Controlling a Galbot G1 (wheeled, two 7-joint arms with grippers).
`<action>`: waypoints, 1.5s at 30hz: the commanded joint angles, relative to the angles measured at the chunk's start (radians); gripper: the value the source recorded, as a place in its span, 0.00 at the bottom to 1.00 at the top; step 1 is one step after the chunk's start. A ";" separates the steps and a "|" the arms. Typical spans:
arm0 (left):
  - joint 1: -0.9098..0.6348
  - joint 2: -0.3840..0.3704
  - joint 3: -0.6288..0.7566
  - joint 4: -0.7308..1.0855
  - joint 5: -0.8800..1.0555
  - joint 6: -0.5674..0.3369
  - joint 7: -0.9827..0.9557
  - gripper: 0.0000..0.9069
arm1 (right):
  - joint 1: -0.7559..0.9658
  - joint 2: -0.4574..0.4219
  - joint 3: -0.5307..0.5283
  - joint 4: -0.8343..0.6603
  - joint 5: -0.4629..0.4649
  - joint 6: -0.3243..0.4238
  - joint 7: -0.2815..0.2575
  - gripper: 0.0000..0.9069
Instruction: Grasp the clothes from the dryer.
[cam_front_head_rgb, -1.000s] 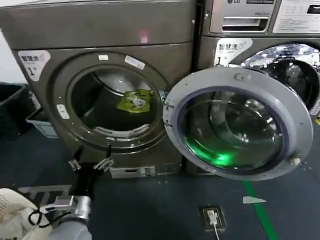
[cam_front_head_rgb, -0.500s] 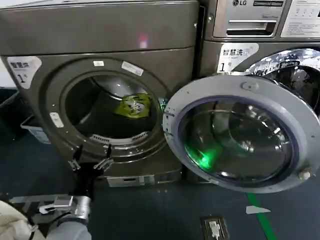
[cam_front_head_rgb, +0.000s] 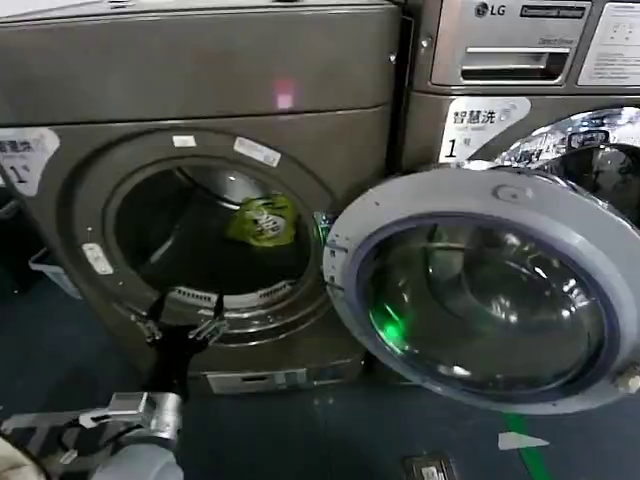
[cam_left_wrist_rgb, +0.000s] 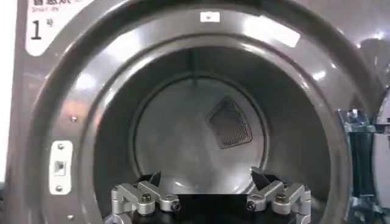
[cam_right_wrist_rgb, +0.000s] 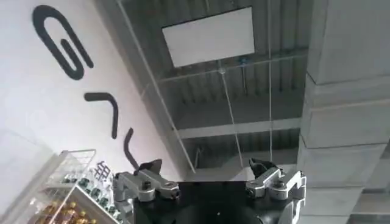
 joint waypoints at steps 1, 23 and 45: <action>-0.001 0.001 0.000 0.001 -0.001 -0.001 0.000 1.00 | 0.001 0.001 0.000 0.000 -0.001 0.000 -0.001 1.00; -0.003 0.004 0.004 -0.001 0.000 0.002 0.001 1.00 | -0.005 0.000 0.007 -0.006 0.006 0.002 0.000 1.00; -0.006 0.000 0.005 0.004 0.002 0.003 0.002 1.00 | 0.002 -0.002 0.001 -0.007 0.005 0.002 -0.001 1.00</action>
